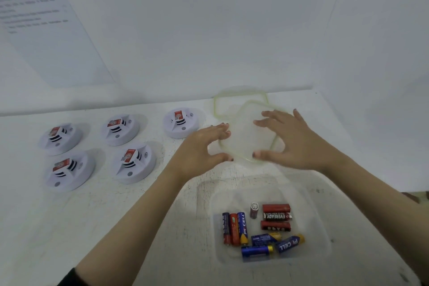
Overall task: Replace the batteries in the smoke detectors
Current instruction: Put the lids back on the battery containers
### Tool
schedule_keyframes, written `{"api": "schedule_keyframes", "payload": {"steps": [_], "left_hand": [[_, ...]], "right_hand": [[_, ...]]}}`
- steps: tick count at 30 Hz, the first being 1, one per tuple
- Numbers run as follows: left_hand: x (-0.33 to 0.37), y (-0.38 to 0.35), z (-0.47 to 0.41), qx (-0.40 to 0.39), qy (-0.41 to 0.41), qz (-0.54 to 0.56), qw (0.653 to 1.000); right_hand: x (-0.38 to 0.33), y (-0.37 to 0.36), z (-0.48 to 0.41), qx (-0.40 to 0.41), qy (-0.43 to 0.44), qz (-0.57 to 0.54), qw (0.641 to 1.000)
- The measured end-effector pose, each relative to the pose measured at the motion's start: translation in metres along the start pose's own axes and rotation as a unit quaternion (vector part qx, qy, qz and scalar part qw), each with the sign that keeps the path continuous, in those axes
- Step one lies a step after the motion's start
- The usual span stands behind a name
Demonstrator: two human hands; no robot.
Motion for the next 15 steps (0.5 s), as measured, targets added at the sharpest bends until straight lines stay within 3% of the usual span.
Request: {"api": "schedule_keyframes", "payload": {"steps": [4,6,9,15], "left_hand": [[-0.013,0.015,-0.005,-0.039,0.023,-0.024,0.999],[-0.021,0.017,-0.005,-0.050,0.079,0.013,0.996],[-0.023,0.013,-0.007,-0.061,0.154,0.097,0.981],[-0.019,0.015,-0.020,-0.044,0.165,0.079,0.982]], "right_hand": [[0.017,0.009,-0.002,0.033,-0.012,-0.130,0.991],[0.019,0.007,0.001,0.047,-0.027,-0.156,0.986],[0.018,0.003,0.007,0.073,-0.076,-0.135,0.985],[0.013,-0.001,0.014,0.061,-0.113,-0.086,0.988]]}}
Point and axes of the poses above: each hand's wrist, its own z-axis away from the middle knuckle, its own y-axis out of the back of the hand, x = y × z, the point moved 5 cm from there along -z, towards the middle knuckle, and after that the axes turned 4 degrees about -z, right-handed, at the moved point
